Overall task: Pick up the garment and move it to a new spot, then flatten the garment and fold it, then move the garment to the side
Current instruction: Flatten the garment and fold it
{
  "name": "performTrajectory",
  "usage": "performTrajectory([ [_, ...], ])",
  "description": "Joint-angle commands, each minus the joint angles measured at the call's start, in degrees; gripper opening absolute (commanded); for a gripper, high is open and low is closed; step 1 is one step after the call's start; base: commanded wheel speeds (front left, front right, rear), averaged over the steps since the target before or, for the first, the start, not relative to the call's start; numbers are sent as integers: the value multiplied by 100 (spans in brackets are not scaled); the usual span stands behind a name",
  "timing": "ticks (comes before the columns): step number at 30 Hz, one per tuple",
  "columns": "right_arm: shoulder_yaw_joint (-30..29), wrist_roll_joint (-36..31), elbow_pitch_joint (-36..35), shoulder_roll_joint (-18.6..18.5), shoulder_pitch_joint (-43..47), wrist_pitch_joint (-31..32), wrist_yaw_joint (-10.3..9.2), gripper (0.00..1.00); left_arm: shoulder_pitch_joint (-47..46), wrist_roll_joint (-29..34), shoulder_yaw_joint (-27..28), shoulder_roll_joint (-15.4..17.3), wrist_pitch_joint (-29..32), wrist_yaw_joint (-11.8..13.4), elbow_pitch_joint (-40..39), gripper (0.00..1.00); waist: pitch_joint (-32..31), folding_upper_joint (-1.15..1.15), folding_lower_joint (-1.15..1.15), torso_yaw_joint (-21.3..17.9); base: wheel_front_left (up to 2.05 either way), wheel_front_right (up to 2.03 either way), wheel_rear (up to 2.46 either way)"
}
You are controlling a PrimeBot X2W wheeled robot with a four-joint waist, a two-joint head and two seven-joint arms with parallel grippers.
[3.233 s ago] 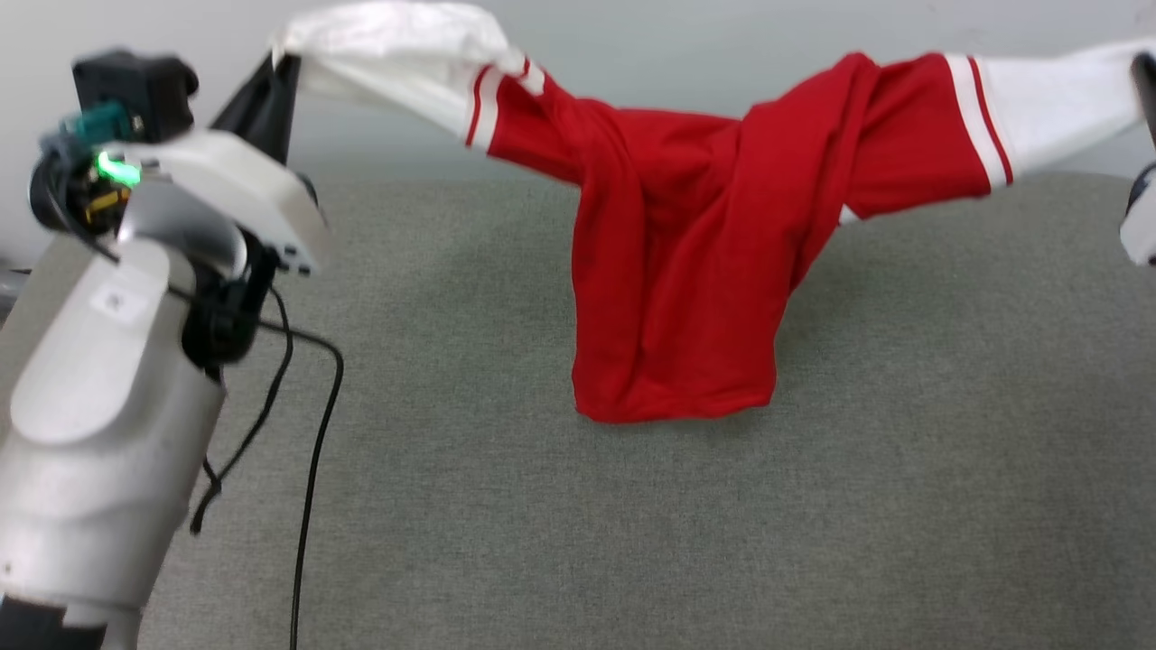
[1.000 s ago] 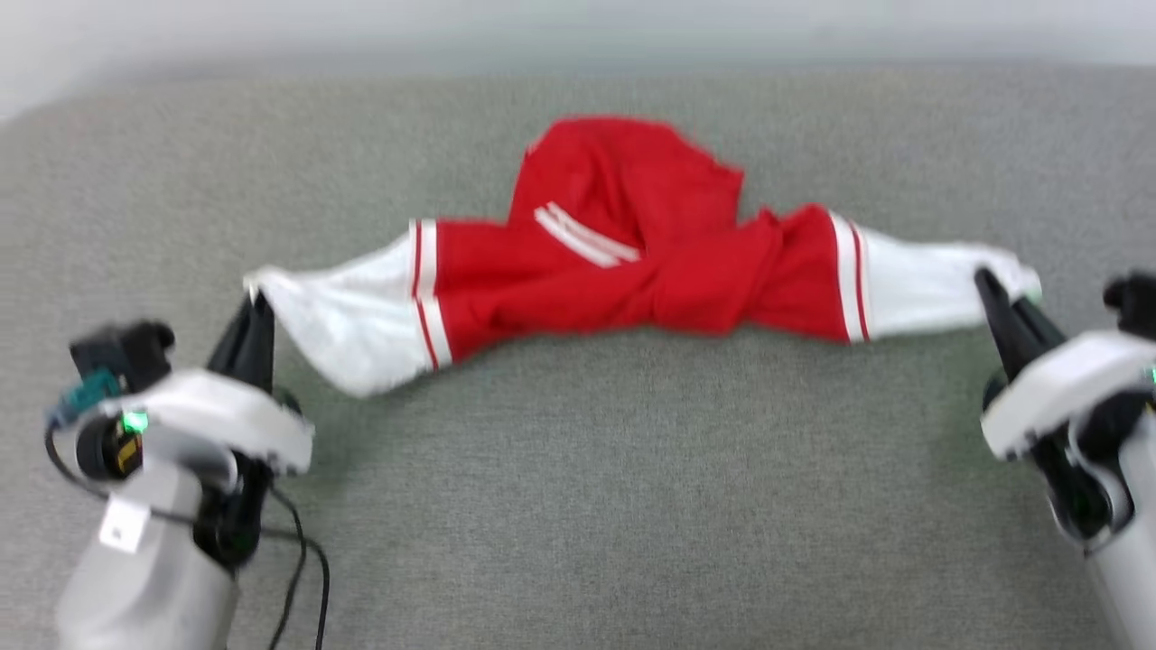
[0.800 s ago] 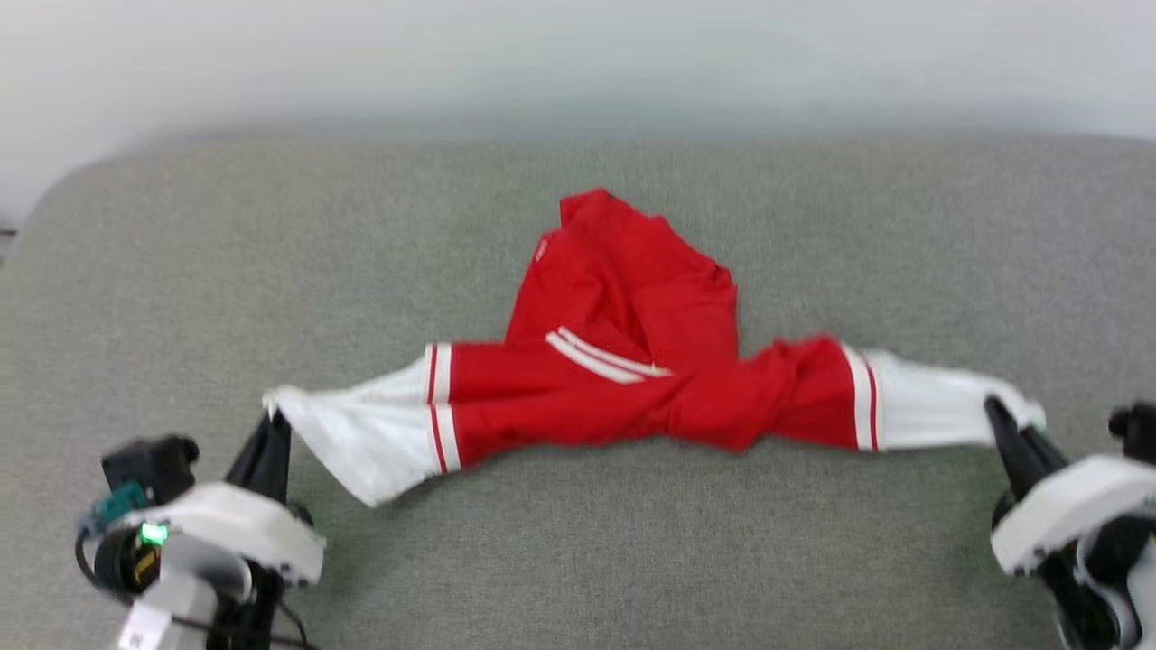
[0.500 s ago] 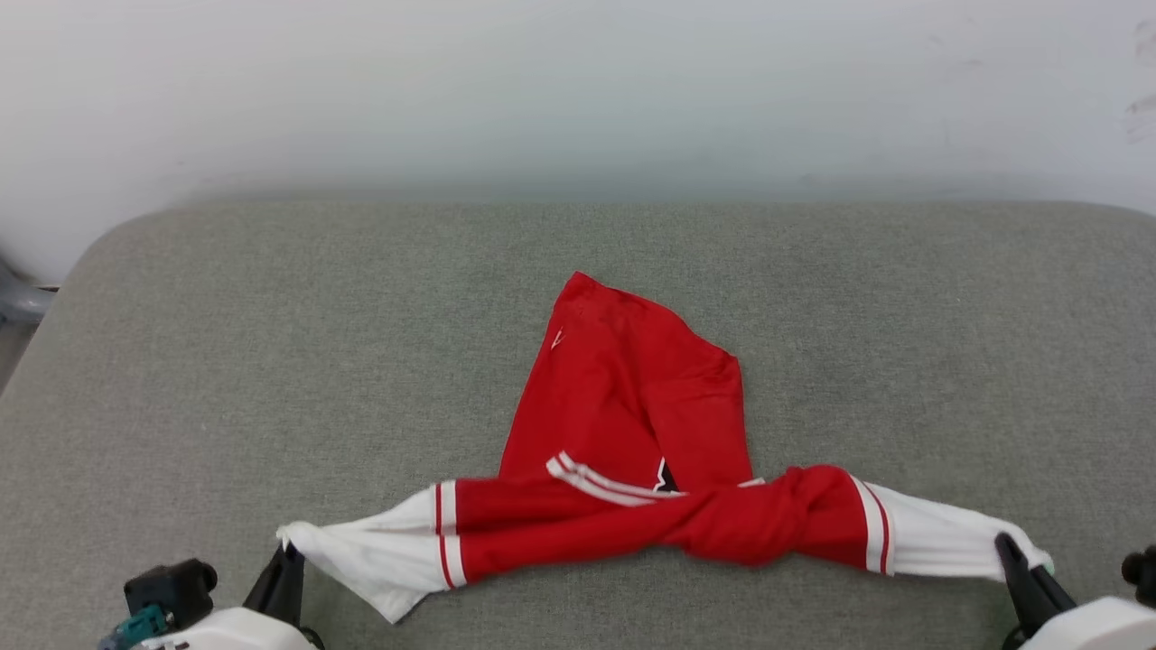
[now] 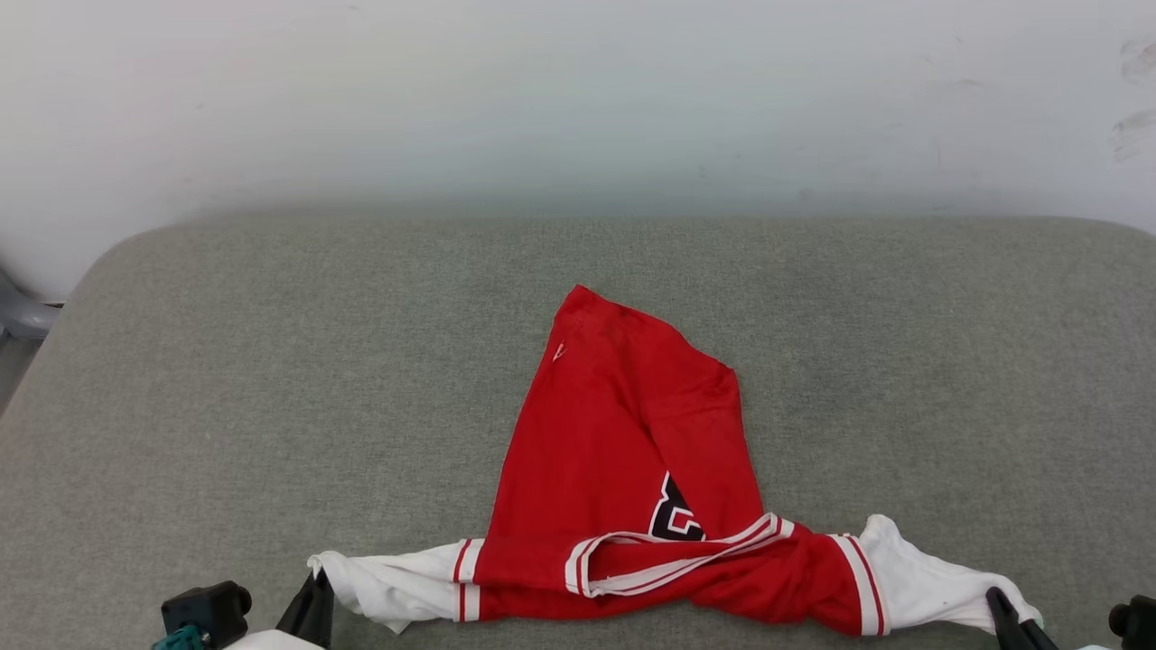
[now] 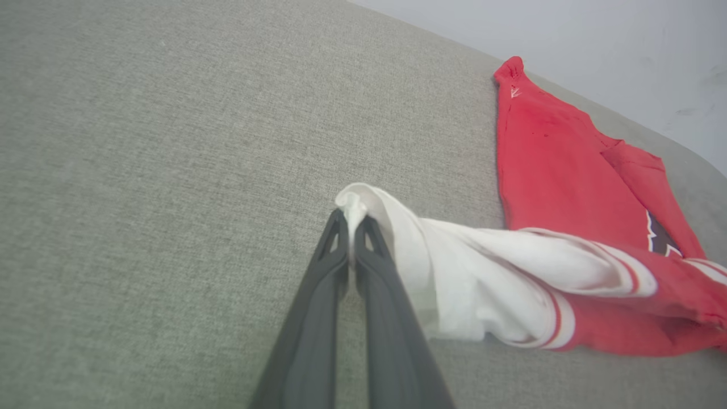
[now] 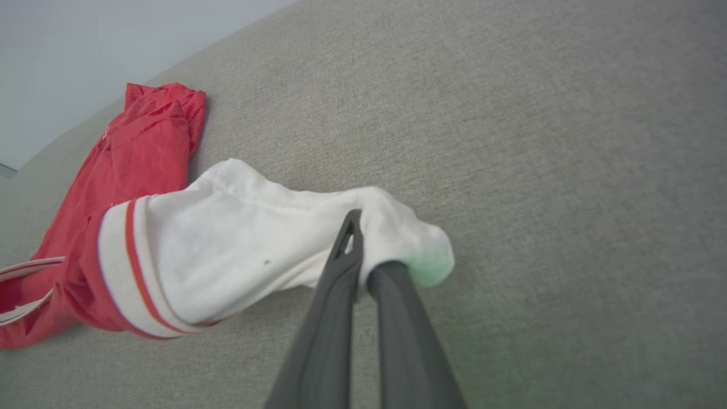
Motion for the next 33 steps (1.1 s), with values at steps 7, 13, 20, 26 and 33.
performTrajectory([
  [7, 114, 19, -292, 49, -63, -417, -4, 100, -192, 54, -28, -15, -88, -43, -156, 100, -80, 0, 1, 52, 0, 0, 0],
  [13, 202, -203, -781, 10, -41, -836, -4, 100, -287, 263, 30, 44, -247, 60, -506, 100, -115, 0, 1, 61, 0, 0, 0],
  [20, 193, -732, -1303, 35, -27, -720, -4, 100, -278, 755, 62, 169, -355, 338, -1110, 100, -154, 0, 1, 24, 0, 0, 0],
  [26, 257, -1143, -1730, 78, 161, -408, -4, 100, -19, 1195, 12, 303, -366, 645, -1667, 100, -207, 0, 1, -2, 0, 0, 0],
  [33, 250, -1282, -2063, 136, 402, -100, -4, 100, 366, 1406, -84, 370, -182, 1009, -2334, 100, -220, 0, 1, 30, 0, 0, 0],
])
